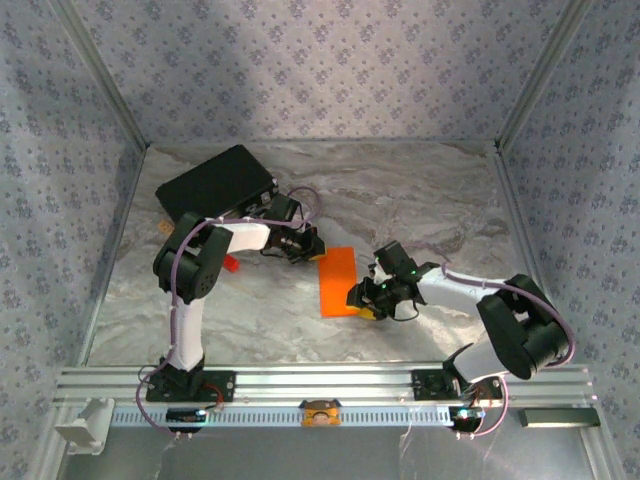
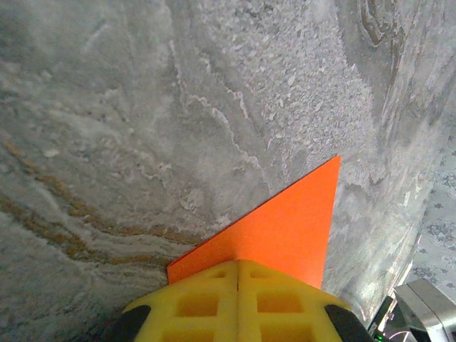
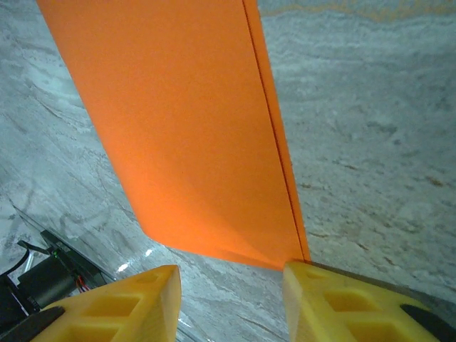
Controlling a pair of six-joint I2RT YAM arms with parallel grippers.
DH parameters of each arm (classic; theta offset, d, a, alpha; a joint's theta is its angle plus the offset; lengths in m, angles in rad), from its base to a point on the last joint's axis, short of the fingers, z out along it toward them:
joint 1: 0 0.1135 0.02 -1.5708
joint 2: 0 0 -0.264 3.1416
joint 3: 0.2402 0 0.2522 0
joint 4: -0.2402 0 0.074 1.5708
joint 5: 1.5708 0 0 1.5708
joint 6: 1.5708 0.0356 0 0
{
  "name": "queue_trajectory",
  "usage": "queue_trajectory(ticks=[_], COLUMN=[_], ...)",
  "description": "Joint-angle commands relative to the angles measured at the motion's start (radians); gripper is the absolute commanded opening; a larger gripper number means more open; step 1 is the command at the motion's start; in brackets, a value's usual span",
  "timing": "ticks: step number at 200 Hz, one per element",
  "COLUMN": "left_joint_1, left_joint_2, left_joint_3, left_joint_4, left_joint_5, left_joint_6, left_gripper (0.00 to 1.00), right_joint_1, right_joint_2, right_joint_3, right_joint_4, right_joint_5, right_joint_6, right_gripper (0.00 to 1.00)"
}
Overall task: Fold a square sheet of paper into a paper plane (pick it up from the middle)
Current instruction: Fold the triangle a second time at the center of the table.
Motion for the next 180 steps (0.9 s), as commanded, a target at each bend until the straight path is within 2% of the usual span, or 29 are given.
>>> queue_trajectory(ticks=[1,107,148,180], left_joint_1=[-0.007,-0.009,-0.011,-0.014], left_joint_2=[0.017,0.016,0.02,0.022], left_joint_3=[-0.035,-0.036,-0.034,-0.035], left_joint_4=[-0.062,-0.061,-0.059,-0.053], left_joint_5=[-0.039,-0.037,-0.037,-0.035], left_joint_6=[-0.004,-0.005,-0.005,-0.009], left_gripper=[0.02,0.02,0.02,0.02], right_joint_1=[0.007,0.014,0.021,0.015], right_joint_2=[0.023,0.044,0.02,0.019], right_joint_3=[0.013,0.068,0.081,0.082], right_joint_4=[-0.003,0.055,0.016,0.077], right_joint_5=[0.014,0.016,0.027,0.005], right_joint_6=[0.009,-0.011,-0.016,-0.032], right_gripper=[0.44,0.47,0.47,0.47])
